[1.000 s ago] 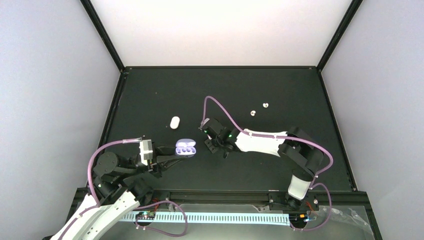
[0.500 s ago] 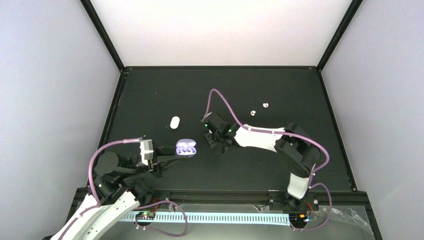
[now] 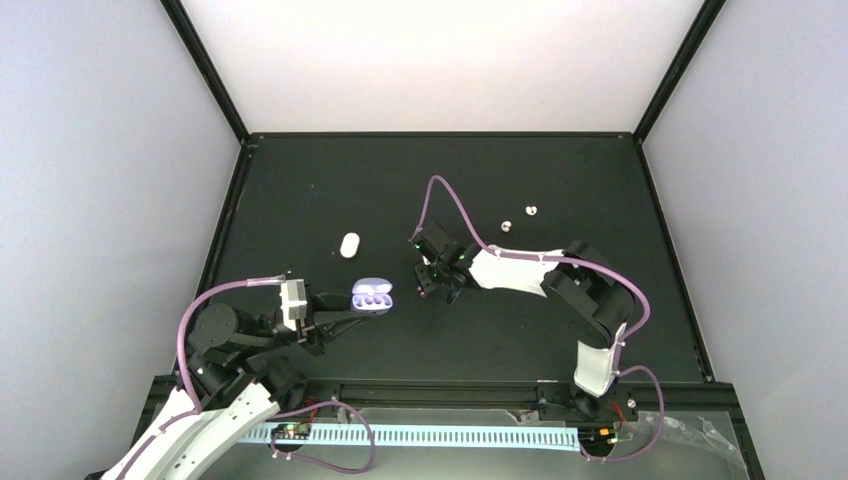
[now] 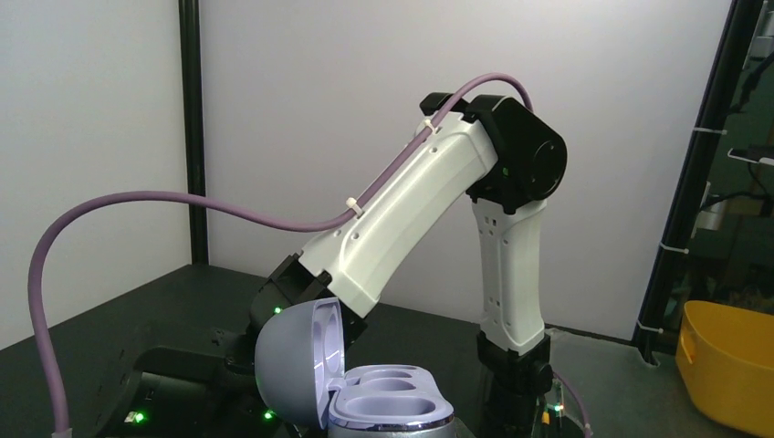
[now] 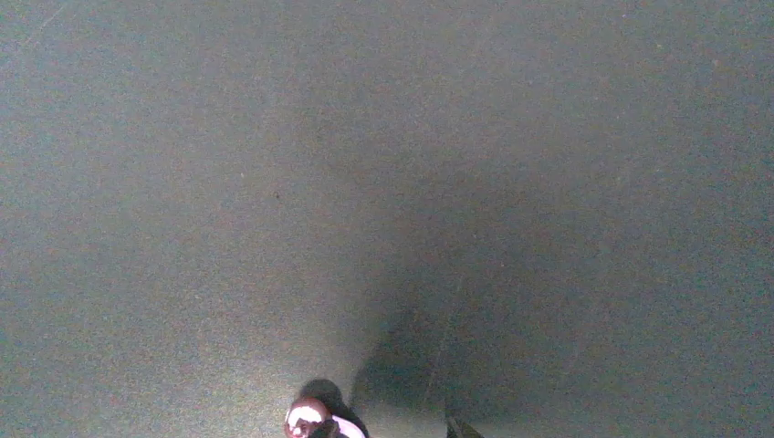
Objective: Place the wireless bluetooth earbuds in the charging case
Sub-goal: Move the earbud to the center of the board.
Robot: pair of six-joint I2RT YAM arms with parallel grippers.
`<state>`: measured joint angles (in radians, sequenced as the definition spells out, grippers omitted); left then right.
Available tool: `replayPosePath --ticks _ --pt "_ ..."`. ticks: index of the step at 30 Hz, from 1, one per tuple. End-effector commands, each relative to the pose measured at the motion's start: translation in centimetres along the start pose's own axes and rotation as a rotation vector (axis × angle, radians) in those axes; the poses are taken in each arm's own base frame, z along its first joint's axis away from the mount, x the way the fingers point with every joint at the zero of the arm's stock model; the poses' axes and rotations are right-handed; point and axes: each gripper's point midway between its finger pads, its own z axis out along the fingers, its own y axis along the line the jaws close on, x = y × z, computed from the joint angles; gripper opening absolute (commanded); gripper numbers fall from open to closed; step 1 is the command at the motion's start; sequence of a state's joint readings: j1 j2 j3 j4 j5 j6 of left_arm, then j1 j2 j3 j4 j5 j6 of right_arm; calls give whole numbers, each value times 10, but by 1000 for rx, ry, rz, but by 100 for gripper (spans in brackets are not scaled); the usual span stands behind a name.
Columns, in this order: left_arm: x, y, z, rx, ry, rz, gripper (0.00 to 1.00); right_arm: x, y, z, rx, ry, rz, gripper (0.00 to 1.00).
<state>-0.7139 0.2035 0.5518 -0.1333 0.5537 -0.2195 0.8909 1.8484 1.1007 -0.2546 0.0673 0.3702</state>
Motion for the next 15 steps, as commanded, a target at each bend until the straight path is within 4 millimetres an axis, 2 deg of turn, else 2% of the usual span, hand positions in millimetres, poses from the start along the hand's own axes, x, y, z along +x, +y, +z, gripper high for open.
replayPosePath --ticks 1,15 --pt "-3 -1 0 6 -9 8 2 8 1 7 -9 26 13 30" --pt "-3 -2 0 8 -9 6 1 27 11 9 -30 77 -2 31"
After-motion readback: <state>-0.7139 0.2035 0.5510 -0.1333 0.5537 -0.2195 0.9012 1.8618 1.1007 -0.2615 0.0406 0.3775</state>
